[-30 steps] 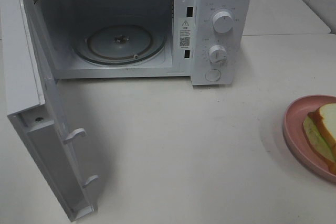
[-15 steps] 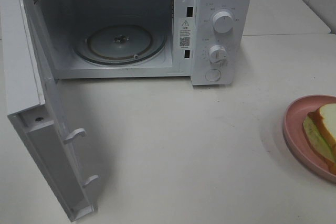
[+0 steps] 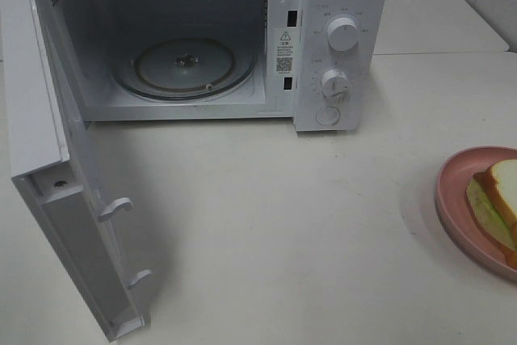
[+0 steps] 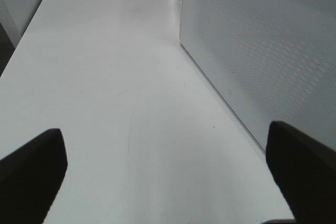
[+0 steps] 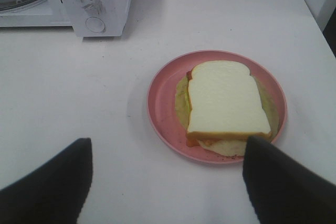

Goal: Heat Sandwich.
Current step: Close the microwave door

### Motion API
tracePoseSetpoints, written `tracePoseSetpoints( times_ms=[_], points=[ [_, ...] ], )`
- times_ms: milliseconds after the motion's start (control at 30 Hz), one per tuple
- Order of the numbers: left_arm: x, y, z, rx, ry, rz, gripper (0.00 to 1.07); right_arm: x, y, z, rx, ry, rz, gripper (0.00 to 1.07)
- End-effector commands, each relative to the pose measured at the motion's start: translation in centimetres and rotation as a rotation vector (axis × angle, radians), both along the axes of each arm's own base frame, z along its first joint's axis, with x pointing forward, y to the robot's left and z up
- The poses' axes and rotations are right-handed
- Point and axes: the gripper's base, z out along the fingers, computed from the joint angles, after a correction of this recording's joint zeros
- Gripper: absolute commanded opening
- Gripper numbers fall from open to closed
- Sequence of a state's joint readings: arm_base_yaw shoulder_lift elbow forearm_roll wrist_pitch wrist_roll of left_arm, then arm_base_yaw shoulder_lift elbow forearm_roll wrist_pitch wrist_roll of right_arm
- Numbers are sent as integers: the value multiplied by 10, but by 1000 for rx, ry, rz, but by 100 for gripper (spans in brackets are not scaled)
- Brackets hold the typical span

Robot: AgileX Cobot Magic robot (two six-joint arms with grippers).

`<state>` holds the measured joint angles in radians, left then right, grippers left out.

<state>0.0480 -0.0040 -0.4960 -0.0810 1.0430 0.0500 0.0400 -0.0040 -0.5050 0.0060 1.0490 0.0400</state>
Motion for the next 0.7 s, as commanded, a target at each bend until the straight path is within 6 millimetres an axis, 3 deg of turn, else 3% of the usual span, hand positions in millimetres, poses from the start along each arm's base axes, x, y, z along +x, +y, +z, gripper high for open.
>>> tracePoseSetpoints(
  times_ms=[33, 700],
  points=[
    [-3, -1, 0, -6, -25, -10, 98, -3, 0, 1, -7, -39, 2, 76],
    [-3, -1, 0, -6, -25, -10, 98, -3, 0, 1, -6, -39, 1, 76]
  ],
)
